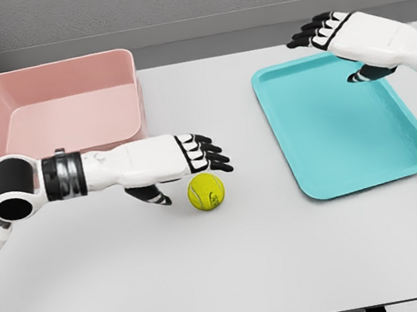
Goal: Put the tennis from the blue tray into the pink basket with both arms
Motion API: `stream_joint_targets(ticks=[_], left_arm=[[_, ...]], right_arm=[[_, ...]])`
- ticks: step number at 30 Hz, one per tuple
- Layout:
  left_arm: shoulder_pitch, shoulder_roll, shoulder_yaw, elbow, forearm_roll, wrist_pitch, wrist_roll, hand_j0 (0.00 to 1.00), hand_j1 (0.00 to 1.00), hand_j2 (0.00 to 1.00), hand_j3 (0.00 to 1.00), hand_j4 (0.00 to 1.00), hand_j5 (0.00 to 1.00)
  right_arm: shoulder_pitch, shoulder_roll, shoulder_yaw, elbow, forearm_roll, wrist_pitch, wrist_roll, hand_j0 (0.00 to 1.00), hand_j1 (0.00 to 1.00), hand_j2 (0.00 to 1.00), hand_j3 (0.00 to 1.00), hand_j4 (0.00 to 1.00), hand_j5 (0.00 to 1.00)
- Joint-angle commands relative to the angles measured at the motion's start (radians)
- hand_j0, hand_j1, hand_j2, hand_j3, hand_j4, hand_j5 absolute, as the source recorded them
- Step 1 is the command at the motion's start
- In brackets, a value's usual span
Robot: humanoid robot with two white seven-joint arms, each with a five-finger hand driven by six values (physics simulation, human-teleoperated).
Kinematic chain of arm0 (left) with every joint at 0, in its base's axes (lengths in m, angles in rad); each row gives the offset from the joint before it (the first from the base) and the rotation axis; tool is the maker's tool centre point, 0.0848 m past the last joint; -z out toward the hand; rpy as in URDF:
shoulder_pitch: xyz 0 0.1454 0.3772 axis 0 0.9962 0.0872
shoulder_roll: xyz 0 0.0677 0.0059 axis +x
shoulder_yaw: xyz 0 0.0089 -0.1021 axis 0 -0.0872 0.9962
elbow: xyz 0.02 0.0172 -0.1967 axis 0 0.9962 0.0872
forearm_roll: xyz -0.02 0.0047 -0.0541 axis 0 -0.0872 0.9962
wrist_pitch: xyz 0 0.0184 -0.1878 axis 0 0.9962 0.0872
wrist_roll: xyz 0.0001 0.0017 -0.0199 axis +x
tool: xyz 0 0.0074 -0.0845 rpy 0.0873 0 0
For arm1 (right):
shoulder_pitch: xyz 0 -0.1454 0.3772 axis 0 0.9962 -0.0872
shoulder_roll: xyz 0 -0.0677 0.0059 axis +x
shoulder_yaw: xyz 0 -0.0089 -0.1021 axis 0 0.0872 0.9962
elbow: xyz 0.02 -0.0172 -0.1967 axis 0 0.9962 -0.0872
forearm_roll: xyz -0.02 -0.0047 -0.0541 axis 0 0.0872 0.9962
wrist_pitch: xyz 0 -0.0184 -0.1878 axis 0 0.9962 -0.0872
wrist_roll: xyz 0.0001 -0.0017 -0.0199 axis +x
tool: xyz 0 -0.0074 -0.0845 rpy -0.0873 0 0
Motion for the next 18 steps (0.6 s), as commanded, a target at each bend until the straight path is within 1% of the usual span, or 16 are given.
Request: stream_joint_targets(ticks=[1, 2, 5, 7, 13, 18], left_arm=[[0.000, -0.018, -0.015, 0.020, -0.007, 0.002, 0.002, 1.00, 1.00, 1.00, 1.00, 1.00, 1.00], [0.002, -0.038, -0.015, 0.020, -0.009, 0.002, 0.002, 1.00, 1.00, 1.00, 1.00, 1.00, 1.00], [0.000, -0.055, -0.016, 0.021, -0.009, 0.002, 0.003, 1.00, 1.00, 1.00, 1.00, 1.00, 1.00], [0.000, -0.075, -0.018, 0.038, -0.019, 0.002, 0.003, 1.00, 1.00, 1.00, 1.00, 1.00, 1.00], [0.003, -0.072, -0.018, 0.050, -0.022, 0.002, 0.002, 1.00, 1.00, 1.00, 1.00, 1.00, 1.00], [0.000, -0.076, -0.022, 0.113, -0.009, 0.021, -0.002, 1.00, 1.00, 1.00, 1.00, 1.00, 1.00]], right_arm=[[0.002, 0.002, 0.004, 0.003, -0.004, 0.000, -0.001, 1.00, 1.00, 1.00, 1.00, 1.00, 1.00], [0.002, 0.002, 0.004, 0.003, -0.004, 0.000, -0.001, 1.00, 1.00, 1.00, 1.00, 1.00, 1.00], [0.002, 0.002, 0.004, 0.003, -0.004, 0.000, -0.001, 1.00, 1.00, 1.00, 1.00, 1.00, 1.00], [0.002, 0.002, 0.004, 0.004, -0.004, 0.000, -0.001, 1.00, 1.00, 1.00, 1.00, 1.00, 1.00], [0.008, 0.002, 0.004, 0.004, -0.004, 0.000, -0.001, 1.00, 1.00, 1.00, 1.00, 1.00, 1.00], [0.011, -0.001, 0.004, 0.004, -0.004, 0.000, -0.001, 1.00, 1.00, 1.00, 1.00, 1.00, 1.00]])
